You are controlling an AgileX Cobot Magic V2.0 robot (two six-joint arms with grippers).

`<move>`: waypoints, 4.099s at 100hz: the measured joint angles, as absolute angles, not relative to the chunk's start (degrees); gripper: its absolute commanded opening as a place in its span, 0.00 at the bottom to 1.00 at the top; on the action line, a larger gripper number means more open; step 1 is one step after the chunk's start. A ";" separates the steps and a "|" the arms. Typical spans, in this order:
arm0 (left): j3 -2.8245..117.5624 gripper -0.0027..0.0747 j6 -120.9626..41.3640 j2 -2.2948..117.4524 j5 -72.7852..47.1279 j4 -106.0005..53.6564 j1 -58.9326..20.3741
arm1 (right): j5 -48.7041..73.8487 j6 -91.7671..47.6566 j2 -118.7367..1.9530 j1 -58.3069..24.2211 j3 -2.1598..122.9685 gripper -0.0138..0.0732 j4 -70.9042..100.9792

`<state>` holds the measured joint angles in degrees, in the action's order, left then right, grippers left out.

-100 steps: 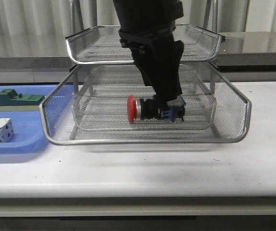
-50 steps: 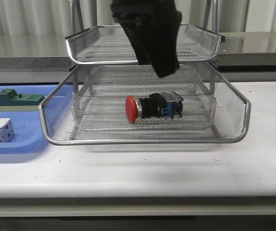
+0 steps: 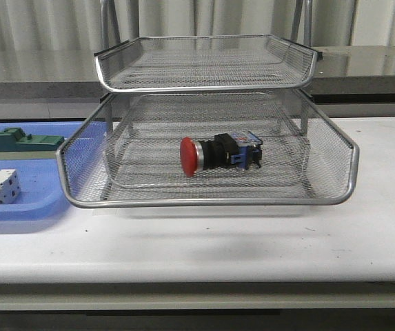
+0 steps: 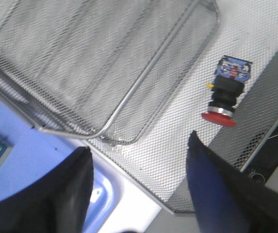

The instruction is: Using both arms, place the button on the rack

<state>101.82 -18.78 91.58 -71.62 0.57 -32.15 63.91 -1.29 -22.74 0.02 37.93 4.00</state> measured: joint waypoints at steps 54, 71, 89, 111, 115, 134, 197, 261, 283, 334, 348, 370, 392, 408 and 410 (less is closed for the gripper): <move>68.07 0.56 -11.51 59.01 -56.04 0.94 -14.19 | 63.91 -1.29 -22.74 0.02 37.93 0.08 4.00; 56.70 0.56 -9.48 46.98 -50.29 1.17 -7.03 | 63.91 -1.29 -22.74 0.02 37.93 0.08 4.00; 47.09 0.56 -8.29 34.70 -45.80 0.79 -2.64 | 63.91 -1.29 -22.74 0.02 37.93 0.08 4.00; 37.32 0.56 -8.17 21.29 -39.02 -1.66 -2.36 | 63.91 -1.29 -22.74 0.02 37.93 0.08 4.00; 35.87 0.56 -8.09 18.88 -37.61 -1.92 -2.36 | 63.91 -1.29 -22.74 0.02 37.93 0.08 4.00; 28.14 0.56 -8.09 10.64 -28.51 -2.23 -2.32 | 63.91 -1.29 -22.74 0.02 37.93 0.08 4.00; 13.03 0.50 -8.09 9.17 -11.89 -2.45 -2.32 | 63.91 -1.29 -22.74 0.02 37.93 0.08 4.00; 12.98 0.01 -8.05 9.17 -11.05 -2.45 -2.32 | 63.91 -1.29 -22.74 0.02 37.93 0.08 4.00; 12.98 0.01 -8.05 9.17 -11.05 -2.45 -2.32 | 63.58 -1.29 -22.74 0.02 37.93 0.08 4.64; 12.98 0.01 -8.05 9.17 -11.05 -2.45 -2.32 | 54.21 -22.66 -34.62 0.02 37.93 0.08 21.29; 12.98 0.01 -8.05 9.17 -11.05 -2.45 -2.32 | 52.83 -38.25 -42.36 0.02 37.93 0.08 33.00; 12.98 0.01 -8.05 9.17 -11.05 -2.45 -2.32 | 50.84 -58.06 -53.39 -2.71 37.93 0.08 45.81; 12.98 0.01 -8.05 9.17 -11.05 -2.45 -2.32 | 45.11 -62.43 -62.80 -12.25 37.93 0.08 46.79; 12.98 0.01 -8.05 9.17 -11.05 -2.45 -2.32 | 38.14 -62.67 -68.70 -20.54 38.03 0.08 46.68; 12.98 0.01 -8.05 9.17 -11.05 -2.45 -2.32 | 37.19 -62.67 -69.24 -21.54 37.95 0.08 46.68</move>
